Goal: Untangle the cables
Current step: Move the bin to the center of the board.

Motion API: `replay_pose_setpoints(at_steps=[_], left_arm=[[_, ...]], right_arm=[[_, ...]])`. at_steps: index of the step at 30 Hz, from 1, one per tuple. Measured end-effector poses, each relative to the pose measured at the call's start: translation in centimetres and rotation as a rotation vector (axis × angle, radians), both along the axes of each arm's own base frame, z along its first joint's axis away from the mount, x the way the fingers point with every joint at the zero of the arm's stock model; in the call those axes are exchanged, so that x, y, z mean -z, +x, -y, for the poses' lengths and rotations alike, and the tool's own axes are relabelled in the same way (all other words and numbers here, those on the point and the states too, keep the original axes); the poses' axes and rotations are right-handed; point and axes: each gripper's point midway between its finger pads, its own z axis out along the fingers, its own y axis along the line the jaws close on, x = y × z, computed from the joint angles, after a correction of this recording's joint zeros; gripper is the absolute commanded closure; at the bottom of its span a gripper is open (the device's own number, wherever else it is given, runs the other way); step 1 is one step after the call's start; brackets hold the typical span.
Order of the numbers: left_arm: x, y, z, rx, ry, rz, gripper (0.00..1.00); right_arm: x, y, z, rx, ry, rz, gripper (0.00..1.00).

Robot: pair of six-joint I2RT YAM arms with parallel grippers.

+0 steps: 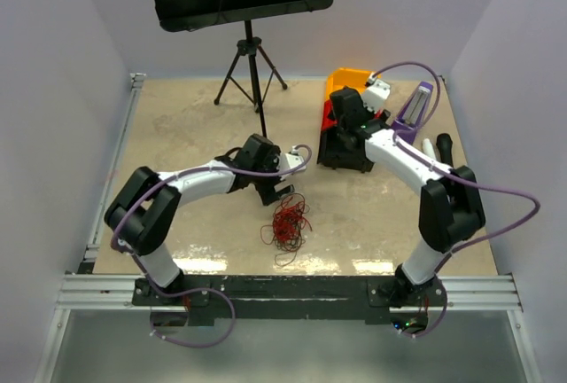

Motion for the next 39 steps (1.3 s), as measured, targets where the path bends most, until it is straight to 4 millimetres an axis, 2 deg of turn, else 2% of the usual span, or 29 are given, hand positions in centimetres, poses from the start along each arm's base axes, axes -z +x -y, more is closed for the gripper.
replay_pose_setpoints(at_steps=[3,5,9,12,15,17,19,22,27,29,35,39], left_arm=[[-2.4,0.5,-0.3,-0.017,-0.015,0.045,0.0],[-4.8,1.5,-0.4,-0.044,-0.041,0.078,0.0],[-10.9,4.9,-1.3,-0.128,-0.129,0.148,0.0],[-15.6,6.6,-3.1,-0.192,-0.198,0.219,0.0],[-18.8,6.0,-4.3,-0.213,-0.242,0.258,0.0],[-20.0,5.2,-4.5,-0.205,-0.262,0.265,0.0],[-20.8,4.4,-4.5,-0.192,-0.276,0.268,0.0],[-20.5,3.8,-4.7,-0.187,-0.268,0.242,0.0],[-19.7,3.1,-5.2,-0.193,-0.243,0.205,0.0],[-19.6,2.9,-5.5,-0.198,-0.24,0.202,0.0],[-20.3,2.4,-6.2,-0.206,-0.246,0.218,0.0],[-20.6,2.3,-6.3,-0.207,-0.25,0.226,0.0]], right_arm=[[1.6,1.1,-0.8,0.016,0.033,-0.042,0.05],[2.6,1.8,-1.4,0.026,0.06,-0.071,0.05],[4.5,3.3,-1.9,0.058,0.115,-0.118,0.05],[6.7,3.3,-1.7,0.092,0.142,-0.166,0.07],[7.6,3.1,-1.1,0.125,0.154,-0.186,0.11],[8.1,3.0,-0.8,0.149,0.166,-0.191,0.13],[8.5,3.1,-0.7,0.17,0.179,-0.192,0.16],[8.5,3.6,-0.8,0.19,0.199,-0.18,0.22],[9.4,4.6,-1.2,0.213,0.214,-0.173,0.42],[9.6,4.9,-1.3,0.22,0.225,-0.164,0.48],[9.4,4.1,-0.4,0.25,0.219,-0.139,0.65],[9.3,2.6,0.7,0.261,0.202,-0.135,0.78]])
